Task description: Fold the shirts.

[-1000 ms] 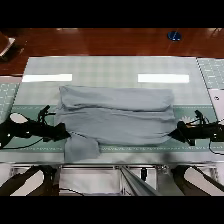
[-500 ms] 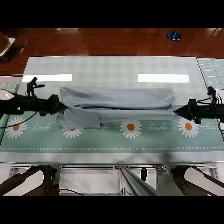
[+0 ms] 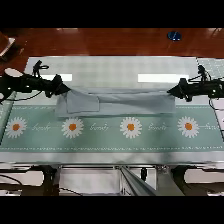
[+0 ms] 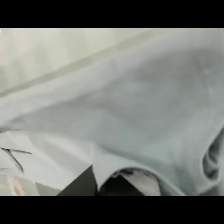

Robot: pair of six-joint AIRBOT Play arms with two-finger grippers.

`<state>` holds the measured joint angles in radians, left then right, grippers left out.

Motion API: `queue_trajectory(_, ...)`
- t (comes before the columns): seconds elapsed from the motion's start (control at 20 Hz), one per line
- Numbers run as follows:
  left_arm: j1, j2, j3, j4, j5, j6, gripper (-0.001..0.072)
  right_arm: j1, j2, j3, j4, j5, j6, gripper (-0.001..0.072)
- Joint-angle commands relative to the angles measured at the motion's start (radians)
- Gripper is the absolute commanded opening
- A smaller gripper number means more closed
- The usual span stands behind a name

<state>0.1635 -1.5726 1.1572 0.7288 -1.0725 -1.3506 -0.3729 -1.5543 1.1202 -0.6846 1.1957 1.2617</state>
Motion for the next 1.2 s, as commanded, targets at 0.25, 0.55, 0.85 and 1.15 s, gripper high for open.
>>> queue_trajectory(0.25, 0.034, -0.113, 0.178, 0.121, -0.153, 0.003, 0.0509, -0.027, -0.103, 0.135, 0.003, 0.039, 0.015, 0.0408)
queue_trajectory(0.55, 0.215, 0.159, 0.072, 0.220, -0.090, 0.003, 0.0509, -0.200, 0.051, 0.109, -0.286, 0.039, 0.073, 0.0409)
queue_trajectory(0.85, 0.044, 0.556, -0.413, 0.119, 0.318, 0.003, 0.0509, -0.143, 0.066, -0.086, -0.211, -0.163, 0.066, 0.0418)
queue_trajectory(1.15, -0.192, 0.560, -0.480, 0.116, 0.373, -0.035, 0.0509, -0.068, -0.022, -0.085, -0.068, -0.192, 0.015, 0.0418)
